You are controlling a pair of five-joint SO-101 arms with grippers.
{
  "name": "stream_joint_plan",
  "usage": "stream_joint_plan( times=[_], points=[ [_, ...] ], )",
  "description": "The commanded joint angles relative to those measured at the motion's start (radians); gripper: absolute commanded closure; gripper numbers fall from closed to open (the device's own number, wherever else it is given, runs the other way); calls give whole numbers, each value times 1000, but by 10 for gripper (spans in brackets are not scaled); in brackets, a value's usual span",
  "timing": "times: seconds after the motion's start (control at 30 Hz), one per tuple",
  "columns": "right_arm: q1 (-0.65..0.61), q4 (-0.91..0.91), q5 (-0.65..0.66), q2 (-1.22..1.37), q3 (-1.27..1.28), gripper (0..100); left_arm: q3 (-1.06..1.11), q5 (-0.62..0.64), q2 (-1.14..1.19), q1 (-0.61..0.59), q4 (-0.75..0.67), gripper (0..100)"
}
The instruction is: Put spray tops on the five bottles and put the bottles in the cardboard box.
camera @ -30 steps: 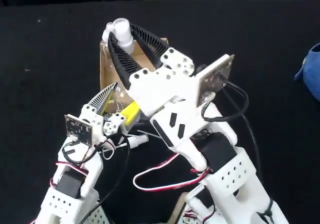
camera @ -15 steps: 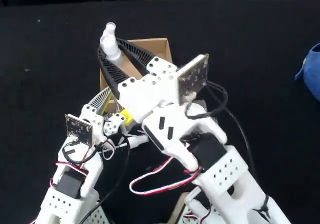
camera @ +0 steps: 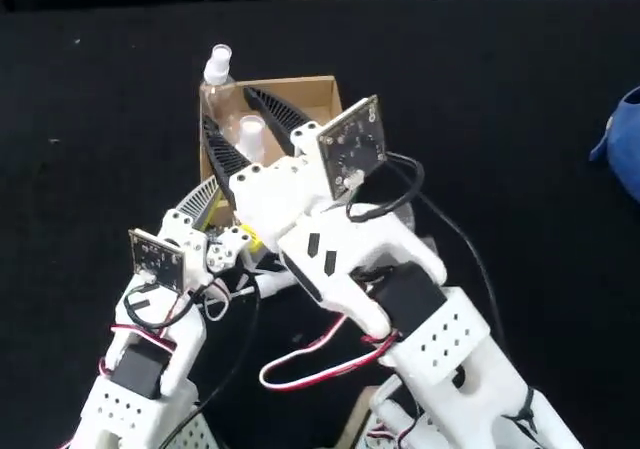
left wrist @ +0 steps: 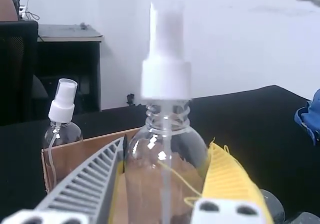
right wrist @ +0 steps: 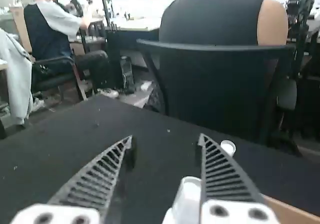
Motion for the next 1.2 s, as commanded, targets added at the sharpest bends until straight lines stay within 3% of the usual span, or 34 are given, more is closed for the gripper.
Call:
stream_joint_plan(
  times=[0.0,0.23,0.47,0.9,1.17],
  points=[
    [35,98,11,-91,-128,878,22,3,-8,12,3,970],
    [377,186,11,-200,-133,969,22,3,-8,12,5,970],
    [678,160,9,-216,127,973,22,2,-11,12,-5,970],
    [776,-371,3,-214,674,973,22,2,-11,-31,-21,970],
    [712,-338,5,-214,714,974,7,9,-3,-133,-238,970]
  ],
)
